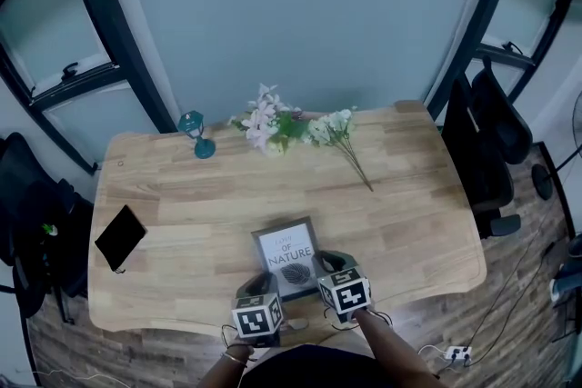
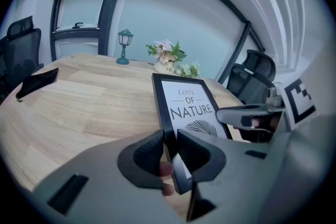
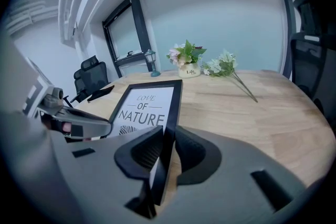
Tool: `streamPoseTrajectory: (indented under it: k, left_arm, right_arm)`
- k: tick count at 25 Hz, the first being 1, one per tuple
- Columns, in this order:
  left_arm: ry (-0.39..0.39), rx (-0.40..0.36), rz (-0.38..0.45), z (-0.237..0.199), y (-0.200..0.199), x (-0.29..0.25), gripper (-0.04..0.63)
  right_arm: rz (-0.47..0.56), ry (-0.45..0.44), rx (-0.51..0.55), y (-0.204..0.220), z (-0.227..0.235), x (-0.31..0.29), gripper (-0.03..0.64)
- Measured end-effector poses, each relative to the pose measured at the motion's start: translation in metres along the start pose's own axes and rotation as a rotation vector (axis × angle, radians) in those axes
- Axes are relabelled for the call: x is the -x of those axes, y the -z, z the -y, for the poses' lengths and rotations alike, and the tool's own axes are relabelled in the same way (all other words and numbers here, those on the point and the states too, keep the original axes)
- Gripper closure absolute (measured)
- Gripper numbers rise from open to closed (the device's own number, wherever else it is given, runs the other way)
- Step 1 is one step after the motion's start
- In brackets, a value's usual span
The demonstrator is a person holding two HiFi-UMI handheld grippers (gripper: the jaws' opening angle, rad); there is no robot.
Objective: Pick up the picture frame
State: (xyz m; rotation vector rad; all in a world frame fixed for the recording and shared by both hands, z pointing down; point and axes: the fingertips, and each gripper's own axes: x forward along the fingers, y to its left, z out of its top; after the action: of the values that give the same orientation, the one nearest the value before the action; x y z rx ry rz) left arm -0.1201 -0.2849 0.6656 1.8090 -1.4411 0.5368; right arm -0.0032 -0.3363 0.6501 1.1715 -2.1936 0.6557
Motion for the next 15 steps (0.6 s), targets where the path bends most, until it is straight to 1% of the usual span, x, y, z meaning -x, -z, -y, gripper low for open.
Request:
streamPoseTrajectory:
  k: [15]
  left_arm:
    - [0.052,-0.074,0.083,0.017,-0.02,0.041,0.52]
  right_arm:
    - [0.11,0.051,0.005,-0.016,-0.011,0.045,0.545]
